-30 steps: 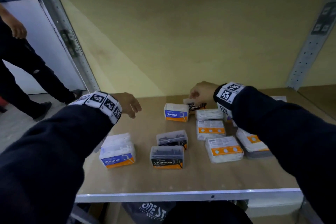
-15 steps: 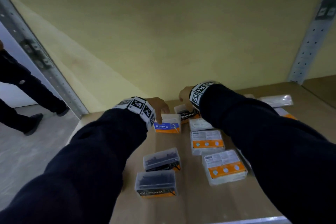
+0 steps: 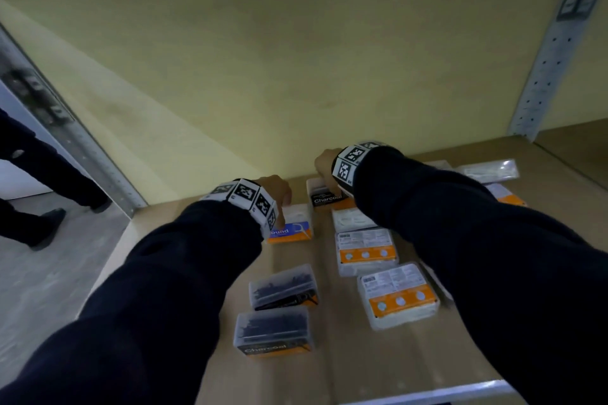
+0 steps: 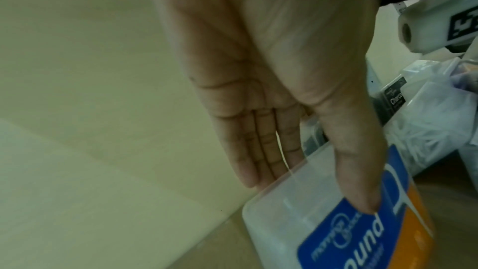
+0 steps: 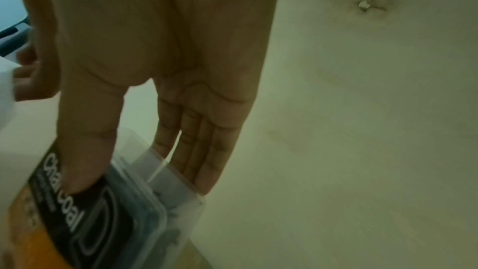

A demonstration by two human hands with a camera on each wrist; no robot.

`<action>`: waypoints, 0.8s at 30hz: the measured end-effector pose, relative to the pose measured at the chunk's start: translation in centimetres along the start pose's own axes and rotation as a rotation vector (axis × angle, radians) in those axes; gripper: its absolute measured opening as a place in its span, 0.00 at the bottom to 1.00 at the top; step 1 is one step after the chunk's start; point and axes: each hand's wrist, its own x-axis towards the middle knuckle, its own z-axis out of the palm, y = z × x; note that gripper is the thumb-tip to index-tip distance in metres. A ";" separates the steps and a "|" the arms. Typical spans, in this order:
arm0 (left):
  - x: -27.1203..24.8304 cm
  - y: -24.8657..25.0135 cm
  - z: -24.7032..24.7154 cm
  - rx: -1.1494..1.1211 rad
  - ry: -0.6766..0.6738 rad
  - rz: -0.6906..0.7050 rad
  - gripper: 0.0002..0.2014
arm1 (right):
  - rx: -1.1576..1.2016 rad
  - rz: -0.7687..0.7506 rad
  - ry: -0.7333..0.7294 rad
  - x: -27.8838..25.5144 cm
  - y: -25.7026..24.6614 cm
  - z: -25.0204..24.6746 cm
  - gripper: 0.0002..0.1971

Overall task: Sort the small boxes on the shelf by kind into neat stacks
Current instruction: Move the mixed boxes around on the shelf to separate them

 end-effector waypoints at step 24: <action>-12.9 -13.1 5.8 0.117 -0.153 -0.172 0.26 | 0.139 -0.304 -0.041 -6.0 -11.0 1.3 0.21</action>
